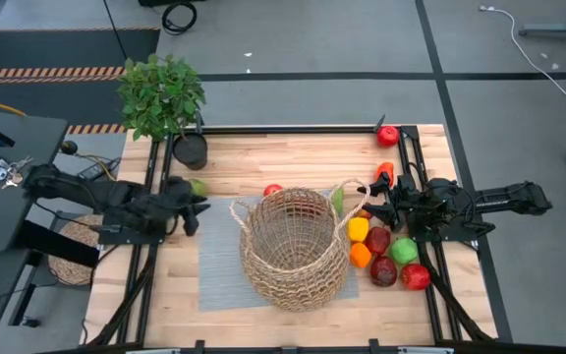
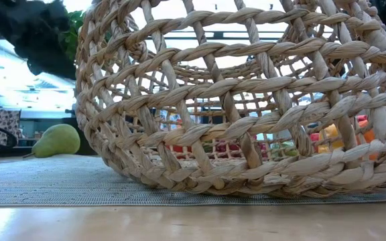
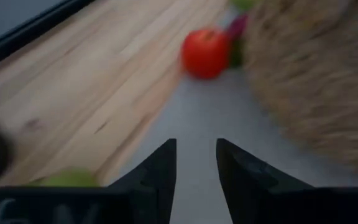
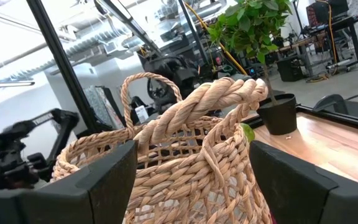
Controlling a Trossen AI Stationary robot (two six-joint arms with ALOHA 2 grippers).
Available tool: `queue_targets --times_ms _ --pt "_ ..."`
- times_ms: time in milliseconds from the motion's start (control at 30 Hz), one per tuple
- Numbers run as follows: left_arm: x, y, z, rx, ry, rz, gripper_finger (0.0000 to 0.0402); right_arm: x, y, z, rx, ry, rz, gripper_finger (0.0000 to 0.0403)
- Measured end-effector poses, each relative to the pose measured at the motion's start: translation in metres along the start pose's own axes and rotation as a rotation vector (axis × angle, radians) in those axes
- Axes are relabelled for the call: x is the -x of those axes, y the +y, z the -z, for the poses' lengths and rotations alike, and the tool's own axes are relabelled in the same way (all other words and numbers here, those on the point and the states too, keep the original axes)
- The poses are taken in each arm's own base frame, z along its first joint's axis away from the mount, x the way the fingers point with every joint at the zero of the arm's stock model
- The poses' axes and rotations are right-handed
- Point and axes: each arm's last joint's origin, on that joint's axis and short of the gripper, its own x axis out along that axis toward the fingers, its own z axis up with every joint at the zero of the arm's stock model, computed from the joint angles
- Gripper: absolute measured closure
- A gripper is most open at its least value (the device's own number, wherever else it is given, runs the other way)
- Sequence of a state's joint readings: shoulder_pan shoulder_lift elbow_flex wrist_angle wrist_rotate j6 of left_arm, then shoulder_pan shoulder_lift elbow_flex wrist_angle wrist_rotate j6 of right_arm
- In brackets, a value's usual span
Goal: Build produce basket
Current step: Put the green pear into the basket
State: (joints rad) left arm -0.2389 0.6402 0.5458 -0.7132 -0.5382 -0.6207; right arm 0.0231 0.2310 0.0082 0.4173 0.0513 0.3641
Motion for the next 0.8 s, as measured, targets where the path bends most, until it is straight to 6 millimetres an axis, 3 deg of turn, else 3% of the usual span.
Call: queue_targets --times_ms 200,333,500,667,800 --pt "-0.026 -0.005 -0.011 -0.1 0.287 -0.181 0.0267 0.0 0.0 0.0 0.0 0.0 0.0 0.009" --pt "-0.041 -0.003 -0.017 -0.103 0.432 -0.255 0.0225 0.0 0.0 0.0 0.0 0.0 0.0 0.009" --pt "-0.054 -0.003 -0.023 -0.118 0.594 -0.226 0.0157 0.0 0.0 0.0 0.0 0.0 0.0 0.009" --pt "-0.062 -0.001 -0.033 -0.089 0.619 -0.245 0.0104 0.0 0.0 0.0 0.0 0.0 0.0 0.009" --pt "-0.062 0.002 -0.044 -0.094 0.562 -0.282 0.009 0.0 0.0 0.0 0.0 0.0 0.0 0.009"
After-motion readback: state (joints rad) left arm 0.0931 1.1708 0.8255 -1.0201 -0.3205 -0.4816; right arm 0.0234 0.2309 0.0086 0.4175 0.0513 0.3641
